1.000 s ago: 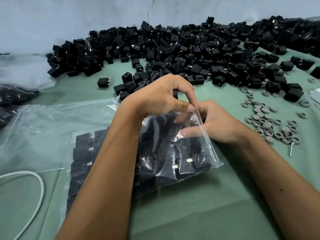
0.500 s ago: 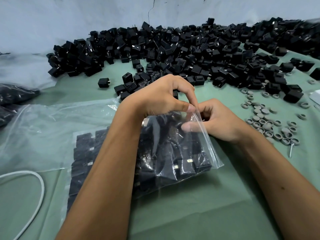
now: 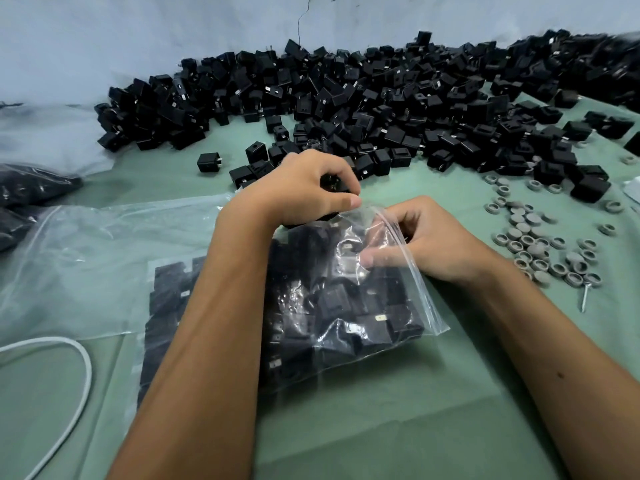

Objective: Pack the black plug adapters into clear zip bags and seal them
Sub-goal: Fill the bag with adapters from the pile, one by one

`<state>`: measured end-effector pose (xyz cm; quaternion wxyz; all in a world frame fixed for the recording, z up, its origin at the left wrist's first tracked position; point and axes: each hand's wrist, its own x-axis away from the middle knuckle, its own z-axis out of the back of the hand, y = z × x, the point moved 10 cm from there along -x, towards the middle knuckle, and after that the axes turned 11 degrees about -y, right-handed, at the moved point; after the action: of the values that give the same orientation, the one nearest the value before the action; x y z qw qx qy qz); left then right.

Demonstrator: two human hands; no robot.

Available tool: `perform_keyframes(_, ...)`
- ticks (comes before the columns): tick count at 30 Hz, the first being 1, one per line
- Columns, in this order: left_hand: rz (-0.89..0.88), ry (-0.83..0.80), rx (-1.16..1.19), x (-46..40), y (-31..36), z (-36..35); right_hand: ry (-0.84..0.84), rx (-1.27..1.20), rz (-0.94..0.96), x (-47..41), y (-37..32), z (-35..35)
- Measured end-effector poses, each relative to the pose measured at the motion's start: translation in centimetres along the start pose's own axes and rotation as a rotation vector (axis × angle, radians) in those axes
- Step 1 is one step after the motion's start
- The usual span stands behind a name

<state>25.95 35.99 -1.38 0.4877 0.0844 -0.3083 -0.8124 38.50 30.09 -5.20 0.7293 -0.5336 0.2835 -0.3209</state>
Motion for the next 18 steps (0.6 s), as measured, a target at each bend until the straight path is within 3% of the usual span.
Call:
perform_keyframes(5, 0.227, -0.103, -0.142, -0.1, -3.1, -1.2, 0.021, 0.009, -0.027, -0.1, 0.2, 0.0)
perform_keyframes(7, 0.234, -0.108, -0.146, -0.3, -3.4, -1.4, 0.019, -0.015, -0.04, 0.2, 0.3, 0.5)
perform_keyframes(13, 0.235, -0.011, -0.185, -0.2, -3.7, -0.4, 0.348, -0.043, -0.126, 1.4, 2.1, 4.8)
perform_keyframes(18, 0.167, 0.132, -0.113, -0.1, -2.4, 1.1, 0.443, 0.007, -0.11, 1.6, 2.2, 5.5)
